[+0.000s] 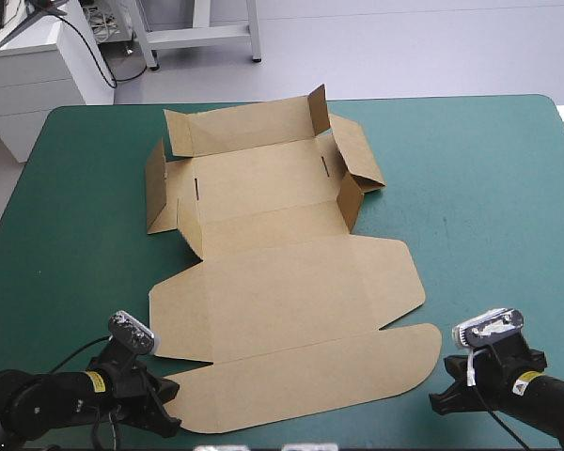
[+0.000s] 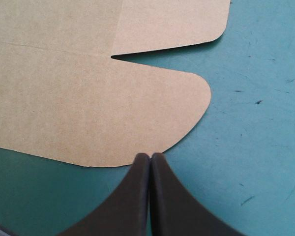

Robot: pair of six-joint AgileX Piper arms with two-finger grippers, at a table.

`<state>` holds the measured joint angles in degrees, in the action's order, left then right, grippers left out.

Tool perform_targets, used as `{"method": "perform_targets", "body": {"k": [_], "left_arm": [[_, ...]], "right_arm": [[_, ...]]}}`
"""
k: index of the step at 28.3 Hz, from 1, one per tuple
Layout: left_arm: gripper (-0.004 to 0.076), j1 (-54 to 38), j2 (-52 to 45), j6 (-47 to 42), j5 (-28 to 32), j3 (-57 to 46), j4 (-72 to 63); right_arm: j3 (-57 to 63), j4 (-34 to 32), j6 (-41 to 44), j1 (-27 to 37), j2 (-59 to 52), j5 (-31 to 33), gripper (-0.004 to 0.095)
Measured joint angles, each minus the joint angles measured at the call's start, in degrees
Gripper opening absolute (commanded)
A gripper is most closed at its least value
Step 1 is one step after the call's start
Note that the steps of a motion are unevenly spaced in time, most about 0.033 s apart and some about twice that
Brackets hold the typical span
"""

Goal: Fold the box

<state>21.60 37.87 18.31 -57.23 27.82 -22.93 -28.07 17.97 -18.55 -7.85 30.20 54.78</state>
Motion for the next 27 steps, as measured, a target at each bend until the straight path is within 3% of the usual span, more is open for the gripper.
{"method": "perform_targets", "body": {"k": [11, 14, 18, 24, 27], "left_arm": [[-0.0008, 0.0, 0.0, 0.0, -0.1, 0.0, 0.3], [-0.0008, 0.0, 0.0, 0.0, -0.1, 0.0, 0.3], [-0.0008, 0.0, 0.0, 0.0, -0.1, 0.0, 0.4], [-0.0008, 0.0, 0.0, 0.0, -0.1, 0.0, 0.4], [-0.0008, 0.0, 0.0, 0.0, -0.1, 0.0, 0.4]], "right_arm": [[0.0, 0.0, 0.0, 0.0, 0.0, 0.0, -0.0016], [0.0, 0.0, 0.0, 0.0, 0.0, 0.0, 0.0031], [0.0, 0.0, 0.0, 0.0, 0.0, 0.0, 0.0218], [0.0, 0.0, 0.0, 0.0, 0.0, 0.0, 0.0679], [0.0, 0.0, 0.0, 0.0, 0.0, 0.0, 0.0748]]}}
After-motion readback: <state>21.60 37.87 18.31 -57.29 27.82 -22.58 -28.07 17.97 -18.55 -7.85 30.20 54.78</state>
